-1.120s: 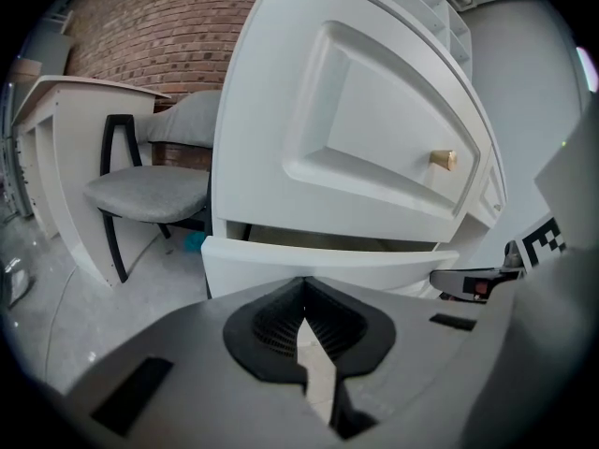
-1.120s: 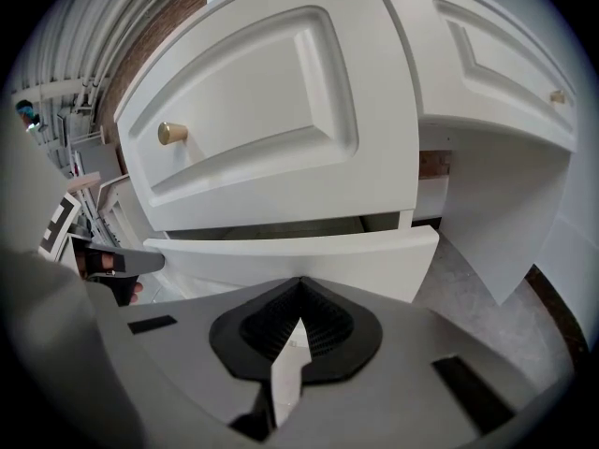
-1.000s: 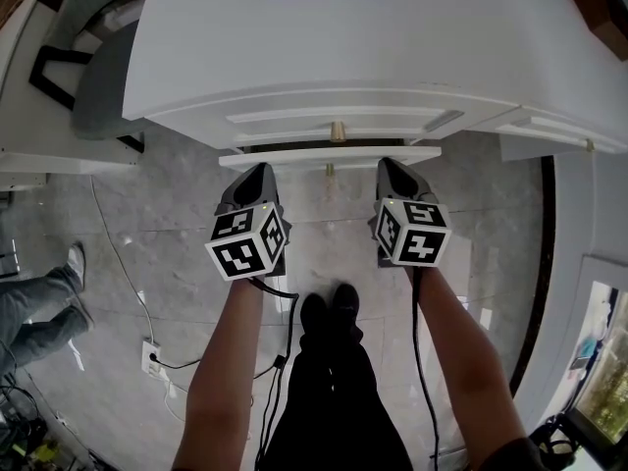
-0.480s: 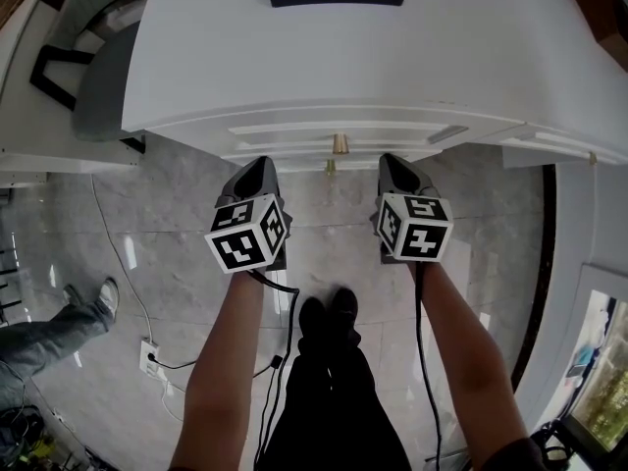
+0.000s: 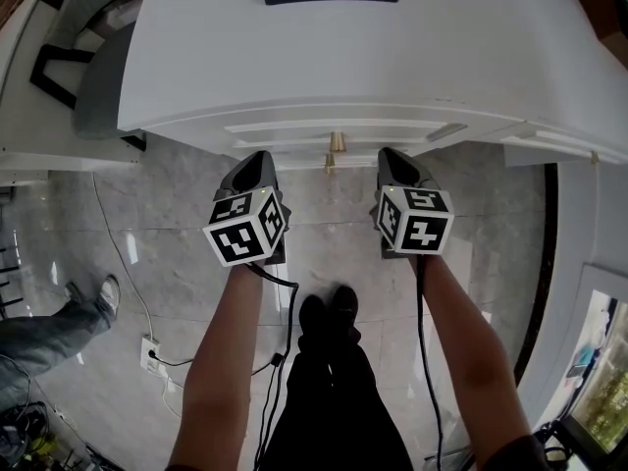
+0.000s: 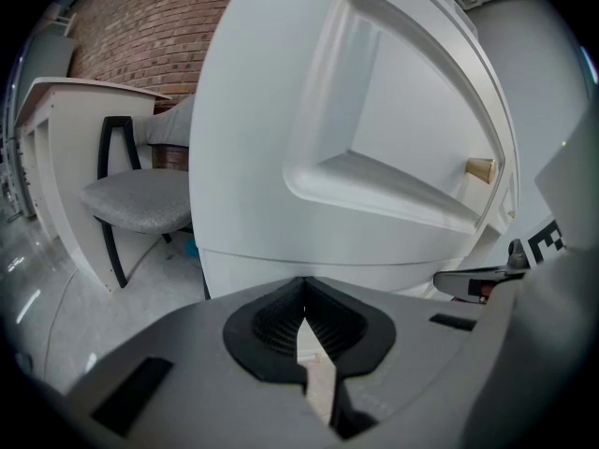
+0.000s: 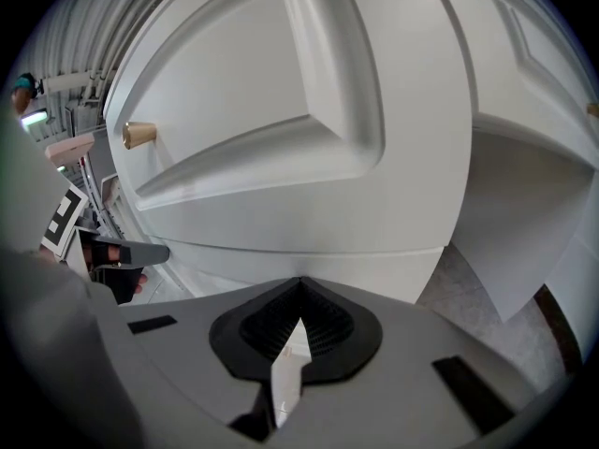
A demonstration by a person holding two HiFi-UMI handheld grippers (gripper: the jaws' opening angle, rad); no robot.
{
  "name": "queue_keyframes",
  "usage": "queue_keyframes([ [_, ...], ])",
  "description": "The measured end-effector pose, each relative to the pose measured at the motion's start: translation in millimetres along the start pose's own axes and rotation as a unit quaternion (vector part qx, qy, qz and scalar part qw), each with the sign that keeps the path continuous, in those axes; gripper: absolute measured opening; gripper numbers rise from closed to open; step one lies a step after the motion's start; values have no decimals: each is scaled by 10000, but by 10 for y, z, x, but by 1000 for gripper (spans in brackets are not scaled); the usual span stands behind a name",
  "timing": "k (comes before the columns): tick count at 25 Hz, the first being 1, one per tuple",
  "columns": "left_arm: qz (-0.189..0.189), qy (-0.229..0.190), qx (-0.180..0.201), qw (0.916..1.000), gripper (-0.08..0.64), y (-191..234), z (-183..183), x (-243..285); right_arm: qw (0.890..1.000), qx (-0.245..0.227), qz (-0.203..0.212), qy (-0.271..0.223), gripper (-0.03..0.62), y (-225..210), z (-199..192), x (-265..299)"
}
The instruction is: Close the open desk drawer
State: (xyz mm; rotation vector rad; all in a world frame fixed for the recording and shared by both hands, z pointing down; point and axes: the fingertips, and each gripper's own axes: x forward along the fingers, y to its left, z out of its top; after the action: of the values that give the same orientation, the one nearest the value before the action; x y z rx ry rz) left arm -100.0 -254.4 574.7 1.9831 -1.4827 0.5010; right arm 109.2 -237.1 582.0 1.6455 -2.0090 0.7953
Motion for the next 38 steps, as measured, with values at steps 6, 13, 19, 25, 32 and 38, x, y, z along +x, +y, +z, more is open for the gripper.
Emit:
queue_keyframes([
  [6,28,15,62,10000,11,-5,0,4,10000,-17,20,-37,5,-3,-9,-1],
  [13,75,-10,16,10000,11,2,-4,2,9999,-103,31,-94,5,-1,-12,3],
  [19,68,0,16,10000,11,4,-10,-4,9995,-306,63,-83,5,5,-20,-3],
  [25,36,-17,75,10000,11,-1,-2,3,9986,-531,56,-28,5,1,-21,4],
  [32,77,-13,128,9999,11,0,-6,1,9989,-449,115,-21,5,4,-19,2],
  [38,69,-2,129,9999,11,-1,-6,-1,9990,-430,90,-59,5,4,-19,-2],
])
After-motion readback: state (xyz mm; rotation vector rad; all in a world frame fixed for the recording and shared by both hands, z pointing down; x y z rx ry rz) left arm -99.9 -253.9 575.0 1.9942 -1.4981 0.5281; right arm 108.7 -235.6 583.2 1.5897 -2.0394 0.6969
